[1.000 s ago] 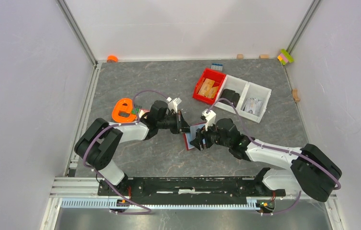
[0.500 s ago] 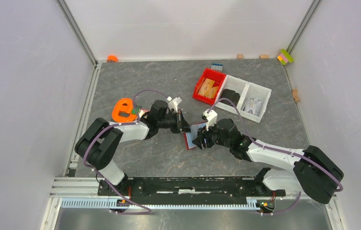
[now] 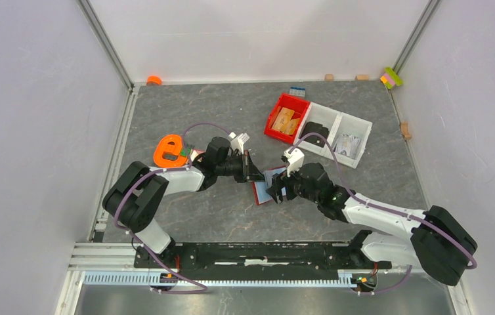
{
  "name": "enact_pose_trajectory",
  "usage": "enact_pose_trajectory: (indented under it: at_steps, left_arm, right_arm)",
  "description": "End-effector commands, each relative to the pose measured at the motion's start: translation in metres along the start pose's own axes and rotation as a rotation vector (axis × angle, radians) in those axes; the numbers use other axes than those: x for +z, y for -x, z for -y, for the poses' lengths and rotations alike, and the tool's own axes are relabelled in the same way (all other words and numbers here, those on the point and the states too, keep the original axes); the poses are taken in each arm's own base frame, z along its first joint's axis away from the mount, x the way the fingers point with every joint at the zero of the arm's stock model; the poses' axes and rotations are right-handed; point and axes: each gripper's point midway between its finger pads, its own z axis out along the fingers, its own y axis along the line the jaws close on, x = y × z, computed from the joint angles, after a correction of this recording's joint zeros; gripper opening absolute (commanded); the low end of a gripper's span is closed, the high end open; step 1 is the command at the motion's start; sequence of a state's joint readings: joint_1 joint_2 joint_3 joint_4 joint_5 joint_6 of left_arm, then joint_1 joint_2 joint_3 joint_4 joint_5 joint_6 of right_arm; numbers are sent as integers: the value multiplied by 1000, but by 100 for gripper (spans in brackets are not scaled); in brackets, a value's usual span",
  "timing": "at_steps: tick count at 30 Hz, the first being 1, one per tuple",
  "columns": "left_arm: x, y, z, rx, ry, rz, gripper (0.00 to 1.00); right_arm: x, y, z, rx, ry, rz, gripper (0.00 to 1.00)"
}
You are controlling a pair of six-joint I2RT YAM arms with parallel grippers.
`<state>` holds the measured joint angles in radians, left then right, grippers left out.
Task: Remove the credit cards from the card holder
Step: Remove the credit card from the card holder.
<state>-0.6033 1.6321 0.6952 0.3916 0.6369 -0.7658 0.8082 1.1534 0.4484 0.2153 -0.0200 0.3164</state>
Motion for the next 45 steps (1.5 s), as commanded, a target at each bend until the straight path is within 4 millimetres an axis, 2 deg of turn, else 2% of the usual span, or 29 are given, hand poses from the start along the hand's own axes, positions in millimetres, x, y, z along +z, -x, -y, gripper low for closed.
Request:
enact_pose_trajectory:
  at_steps: [1, 8, 17, 23, 28, 34, 36, 39, 45]
  left_arm:
    - [1, 11, 19, 54, -73, 9, 2]
    - [0, 11, 20, 55, -76, 11, 2]
    - [0, 11, 20, 56, -77, 11, 2]
    - [0, 11, 24, 53, -98, 12, 2]
    - [0, 11, 23, 53, -96, 10, 2]
    - [-2, 12, 27, 63, -106, 16, 2]
    - [0, 11, 24, 62, -97, 13, 2]
    - [7, 7, 7, 38, -34, -21, 2]
    - [22, -2, -32, 5, 105, -106, 2]
  right_arm:
    - [-1, 21, 10, -8, -76, 51, 82]
    - [-7, 23, 25, -10, -159, 58, 87]
    - [-9, 24, 28, -15, -179, 57, 92]
    - [-3, 20, 24, -20, -158, 26, 95]
    - [-5, 21, 21, -16, -137, 48, 88]
    - [-9, 27, 20, 15, -104, 77, 84]
    - [-15, 33, 23, 40, -89, 114, 81]
    - [-20, 33, 37, 80, -107, 126, 74]
    - [-10, 13, 46, 189, -28, 45, 64]
